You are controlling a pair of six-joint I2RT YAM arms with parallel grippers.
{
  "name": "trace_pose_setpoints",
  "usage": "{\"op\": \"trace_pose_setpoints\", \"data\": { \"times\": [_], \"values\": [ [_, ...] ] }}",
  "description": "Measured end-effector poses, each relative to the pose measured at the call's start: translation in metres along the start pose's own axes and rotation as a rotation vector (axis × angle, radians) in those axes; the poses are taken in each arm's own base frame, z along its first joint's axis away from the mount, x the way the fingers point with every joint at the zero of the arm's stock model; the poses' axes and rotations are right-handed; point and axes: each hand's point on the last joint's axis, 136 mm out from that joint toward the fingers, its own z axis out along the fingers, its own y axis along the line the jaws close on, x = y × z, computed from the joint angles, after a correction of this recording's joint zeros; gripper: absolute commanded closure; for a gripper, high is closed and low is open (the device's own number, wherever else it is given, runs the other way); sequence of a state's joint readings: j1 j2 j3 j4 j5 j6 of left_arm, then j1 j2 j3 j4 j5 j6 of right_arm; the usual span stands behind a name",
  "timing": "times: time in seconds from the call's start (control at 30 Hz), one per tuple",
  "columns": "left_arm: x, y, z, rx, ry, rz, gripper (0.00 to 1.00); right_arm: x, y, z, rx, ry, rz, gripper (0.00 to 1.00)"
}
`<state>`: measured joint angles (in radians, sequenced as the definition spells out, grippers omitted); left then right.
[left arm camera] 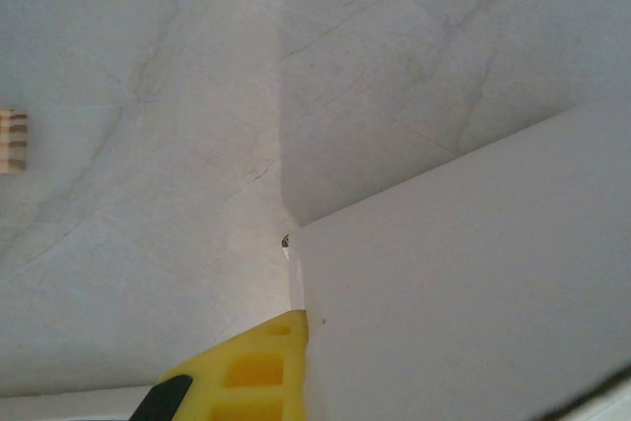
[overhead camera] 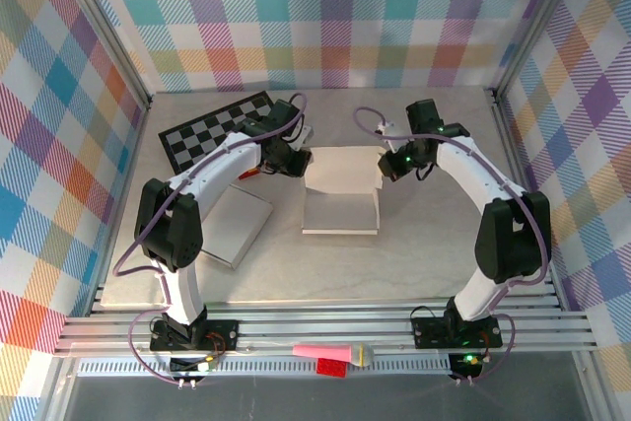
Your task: Fold the paper box
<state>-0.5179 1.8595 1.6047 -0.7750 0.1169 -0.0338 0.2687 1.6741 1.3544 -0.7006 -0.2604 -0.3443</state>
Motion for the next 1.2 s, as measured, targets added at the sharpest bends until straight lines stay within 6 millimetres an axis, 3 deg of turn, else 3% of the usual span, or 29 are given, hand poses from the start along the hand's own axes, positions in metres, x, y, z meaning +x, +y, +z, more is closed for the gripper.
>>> {"op": "trace_pose_setpoints", "data": {
  "times": [0.57, 1.03, 1.2],
  "values": [
    [-0.018, 0.017, -0.001, -0.092, -0.094, -0.320, 1.00, -0.037, 0.004, 0.009, 0.209, -0.072, 0.314, 1.00],
    [-0.023, 0.021, 0.005, -0.105, -0.114, -0.373, 1.00, -0.044, 0.003, 0.019, 0.257, -0.122, 0.460, 1.00],
    [-0.028, 0.021, 0.017, -0.078, -0.170, -0.391, 1.00, -0.030, 0.004, 0.028, 0.258, -0.181, 0.499, 1.00]
  ]
}}
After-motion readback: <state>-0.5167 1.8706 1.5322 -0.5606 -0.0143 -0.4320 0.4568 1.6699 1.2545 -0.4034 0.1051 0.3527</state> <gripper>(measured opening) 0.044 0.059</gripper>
